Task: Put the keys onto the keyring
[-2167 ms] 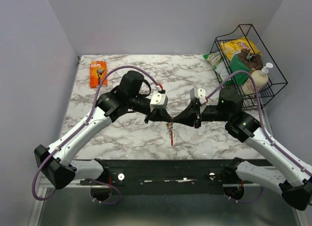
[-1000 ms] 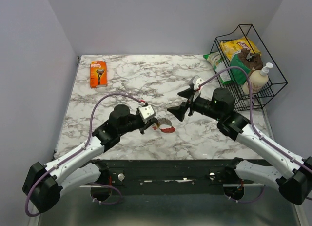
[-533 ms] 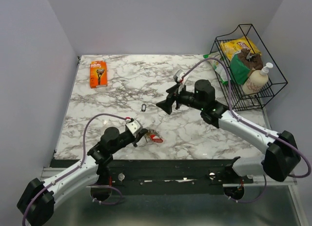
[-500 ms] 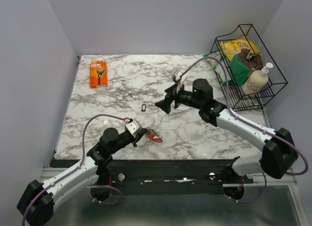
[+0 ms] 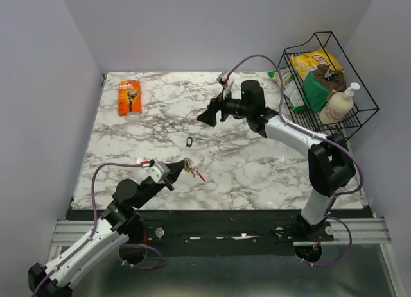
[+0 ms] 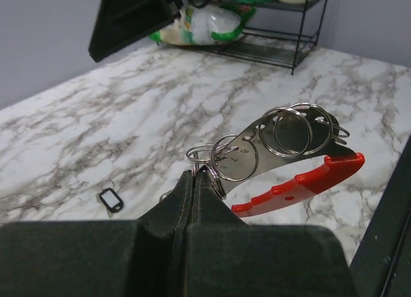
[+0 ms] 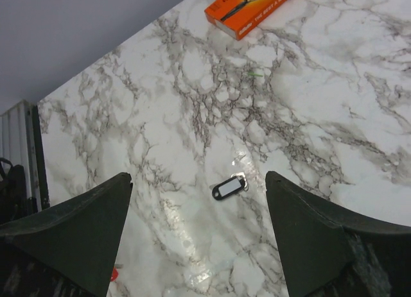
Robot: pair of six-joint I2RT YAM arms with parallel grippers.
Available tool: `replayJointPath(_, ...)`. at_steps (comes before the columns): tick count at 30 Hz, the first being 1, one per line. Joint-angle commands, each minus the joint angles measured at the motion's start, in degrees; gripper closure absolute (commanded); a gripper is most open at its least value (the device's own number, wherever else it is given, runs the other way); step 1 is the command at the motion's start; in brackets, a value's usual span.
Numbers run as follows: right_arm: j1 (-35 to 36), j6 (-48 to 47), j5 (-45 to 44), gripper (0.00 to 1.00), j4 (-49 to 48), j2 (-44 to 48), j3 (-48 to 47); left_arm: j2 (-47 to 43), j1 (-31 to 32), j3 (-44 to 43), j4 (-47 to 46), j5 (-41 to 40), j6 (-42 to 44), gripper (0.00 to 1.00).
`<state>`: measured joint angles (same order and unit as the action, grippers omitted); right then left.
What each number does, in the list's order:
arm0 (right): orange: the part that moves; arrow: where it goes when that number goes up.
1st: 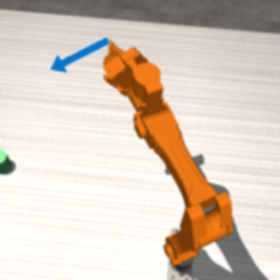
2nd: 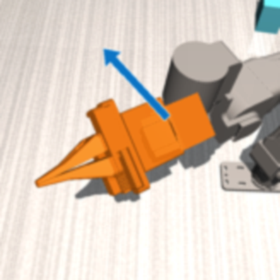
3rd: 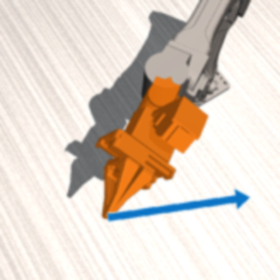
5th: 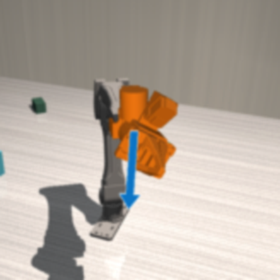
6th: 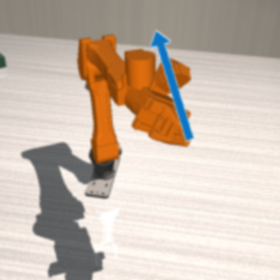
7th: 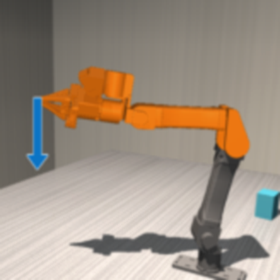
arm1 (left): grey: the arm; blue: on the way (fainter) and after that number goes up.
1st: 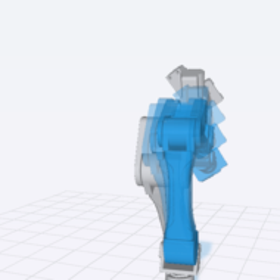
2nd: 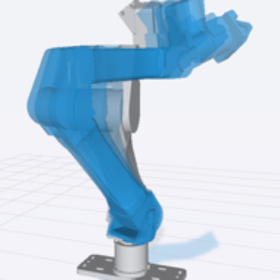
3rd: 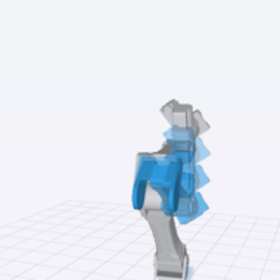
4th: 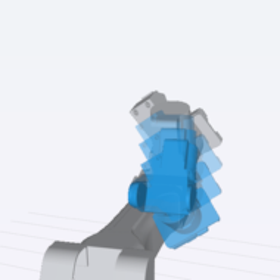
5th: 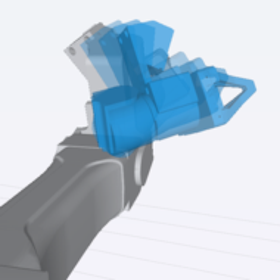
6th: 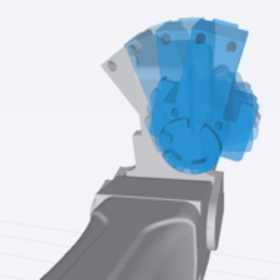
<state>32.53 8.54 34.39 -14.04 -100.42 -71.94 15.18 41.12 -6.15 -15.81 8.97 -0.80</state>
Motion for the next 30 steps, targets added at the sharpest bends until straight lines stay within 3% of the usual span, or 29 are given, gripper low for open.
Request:
replayJointPath(1,-1.3,1.7,6.1,0.08,1.7,-5.0,-6.2,-4.1,0.2,-6.1,1.7,-13.6,2.1,1.0)
replayJointPath(14,-1.9,11.0,15.2,0.19,8.6,-18.4,-19.3,7.7,0.1,-31.5,20.5,-22.2,12.9,1.0)
replayJointPath(24,-1.7,20.5,7.0,0.33,14.6,-22.8,-19.2,11.4,0.0,-34.2,19.4,-20.5,14.3,1.0)
replayJointPath(30,0.2,19.9,-0.2,0.33,24.0,-25.1,-22.6,11.7,0.0,-33.3,18.5,-19.9,13.8,1.0)
